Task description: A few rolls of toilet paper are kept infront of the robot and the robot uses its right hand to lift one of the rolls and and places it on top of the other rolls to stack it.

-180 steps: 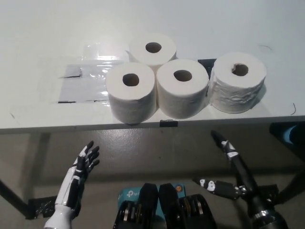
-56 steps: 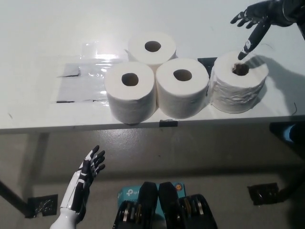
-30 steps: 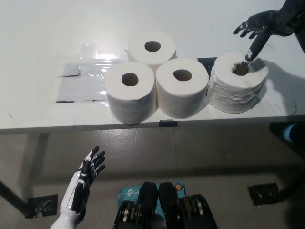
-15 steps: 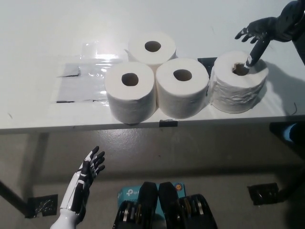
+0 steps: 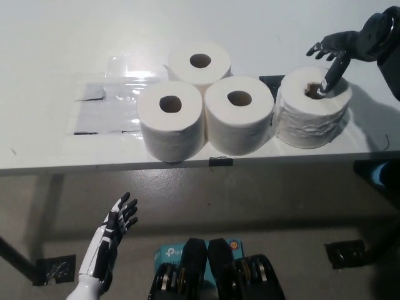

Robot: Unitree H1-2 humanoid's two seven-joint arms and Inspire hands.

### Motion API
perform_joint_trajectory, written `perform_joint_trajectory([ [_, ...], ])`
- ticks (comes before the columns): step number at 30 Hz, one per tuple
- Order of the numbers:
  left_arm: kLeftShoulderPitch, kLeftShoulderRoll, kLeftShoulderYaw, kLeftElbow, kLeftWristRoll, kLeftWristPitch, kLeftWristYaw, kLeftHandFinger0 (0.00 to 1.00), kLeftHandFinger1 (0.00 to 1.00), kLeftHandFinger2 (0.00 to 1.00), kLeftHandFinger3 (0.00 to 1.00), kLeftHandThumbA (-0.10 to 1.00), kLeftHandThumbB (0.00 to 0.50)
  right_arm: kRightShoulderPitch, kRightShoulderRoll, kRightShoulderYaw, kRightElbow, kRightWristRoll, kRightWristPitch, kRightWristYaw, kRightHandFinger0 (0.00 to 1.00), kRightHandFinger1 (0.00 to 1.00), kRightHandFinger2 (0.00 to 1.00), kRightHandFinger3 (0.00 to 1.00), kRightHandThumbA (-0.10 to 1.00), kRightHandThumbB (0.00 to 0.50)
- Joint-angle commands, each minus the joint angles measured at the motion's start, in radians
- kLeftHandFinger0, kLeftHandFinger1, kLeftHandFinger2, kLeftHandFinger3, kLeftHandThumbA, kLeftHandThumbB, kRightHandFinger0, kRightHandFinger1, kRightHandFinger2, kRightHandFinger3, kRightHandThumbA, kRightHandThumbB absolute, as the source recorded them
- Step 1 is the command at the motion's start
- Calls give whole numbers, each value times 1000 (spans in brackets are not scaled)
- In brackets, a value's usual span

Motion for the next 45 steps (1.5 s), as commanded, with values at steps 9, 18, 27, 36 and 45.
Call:
perform_joint_trajectory([
  [9, 6, 10, -3, -40, 8, -37, -18, 1000, 1000, 1000, 1000, 1000, 151, -23, 23, 11, 28, -19, -46, -78, 1000, 1000, 1000, 1000, 1000, 362],
  [18, 17, 8, 1, -48, -3, -32, -18, 1000, 1000, 1000, 1000, 1000, 155, -18, 64, 31, 63, -36, -27, -107, 1000, 1000, 1000, 1000, 1000, 327],
  [27, 20, 10, 5, -47, -1, -42, -16, 1000, 1000, 1000, 1000, 1000, 157, 49, 80, -3, 71, -10, 3, -199, 51, 165, 259, 422, 869, 158],
  [36, 23, 9, 8, -43, -8, -47, -16, 1000, 1000, 1000, 1000, 1000, 149, 132, 45, -14, 62, -2, -62, -291, 0, 250, 533, 244, 978, 34],
  [45, 31, 8, 14, -31, -15, -54, -13, 1000, 1000, 1000, 1000, 1000, 152, 238, 6, -195, 54, 130, -82, -349, 126, 466, 744, 604, 963, 13],
])
